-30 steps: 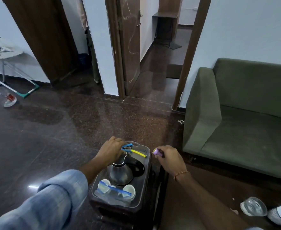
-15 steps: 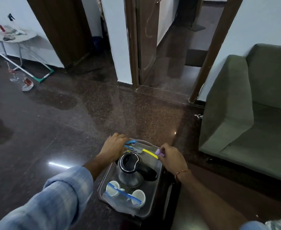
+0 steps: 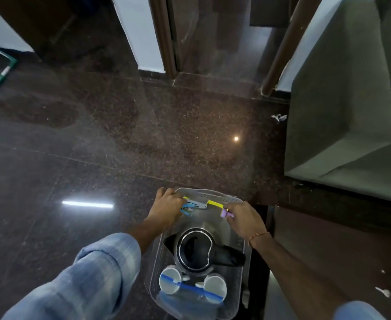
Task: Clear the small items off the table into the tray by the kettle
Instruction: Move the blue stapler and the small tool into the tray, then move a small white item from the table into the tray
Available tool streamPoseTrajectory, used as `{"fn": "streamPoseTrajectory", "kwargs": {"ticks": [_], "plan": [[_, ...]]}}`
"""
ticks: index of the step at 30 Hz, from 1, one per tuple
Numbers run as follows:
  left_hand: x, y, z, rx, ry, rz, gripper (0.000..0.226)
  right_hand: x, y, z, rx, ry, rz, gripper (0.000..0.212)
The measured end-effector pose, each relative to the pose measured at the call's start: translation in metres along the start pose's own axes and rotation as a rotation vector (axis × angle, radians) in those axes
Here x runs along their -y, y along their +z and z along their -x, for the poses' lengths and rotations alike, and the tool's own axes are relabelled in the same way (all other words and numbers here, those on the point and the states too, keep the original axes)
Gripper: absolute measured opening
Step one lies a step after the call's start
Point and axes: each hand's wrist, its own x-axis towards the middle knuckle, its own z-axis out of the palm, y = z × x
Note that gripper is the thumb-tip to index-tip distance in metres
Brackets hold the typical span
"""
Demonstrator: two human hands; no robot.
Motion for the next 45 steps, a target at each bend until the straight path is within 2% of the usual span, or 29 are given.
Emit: {"fn": "streamPoseTrajectory", "kwargs": {"ticks": [5, 9, 18, 26, 30, 37, 41, 45], "plan": [[0.002, 0.026, -0.02, 0.092, 0.048, -0.047, 0.043, -0.004, 0.026, -0.03, 0.063, 0.026, 0.012, 0.017], [0.003, 0.042, -0.026, 0.108, 0.067, -0.059, 0.047, -0.004, 0.046, -0.044, 0.07, 0.016, 0.125, 0.022], [0.006, 0.059, -0.035, 0.072, 0.091, -0.071, 0.04, -0.002, 0.072, -0.06, 0.087, 0.069, 0.211, 0.021], [0.012, 0.044, -0.022, 0.01, 0.136, -0.104, 0.042, 0.001, 0.05, -0.048, 0.103, 0.121, 0.215, 0.023], [0.011, 0.016, -0.02, -0.033, 0.131, -0.108, 0.037, -0.001, 0.022, -0.028, 0.035, 0.091, 0.25, 0.037], [-0.016, -0.049, -0.022, -0.189, 0.223, -0.084, 0.034, -0.016, -0.024, 0.028, -0.116, 0.19, 0.219, 0.03], [-0.052, -0.082, -0.021, -0.272, 0.307, -0.065, 0.027, -0.031, -0.051, 0.07, -0.233, 0.236, 0.178, 0.032], [-0.113, -0.109, -0.018, -0.34, 0.41, -0.099, 0.03, -0.056, -0.074, 0.131, -0.385, 0.296, 0.156, 0.03]]}}
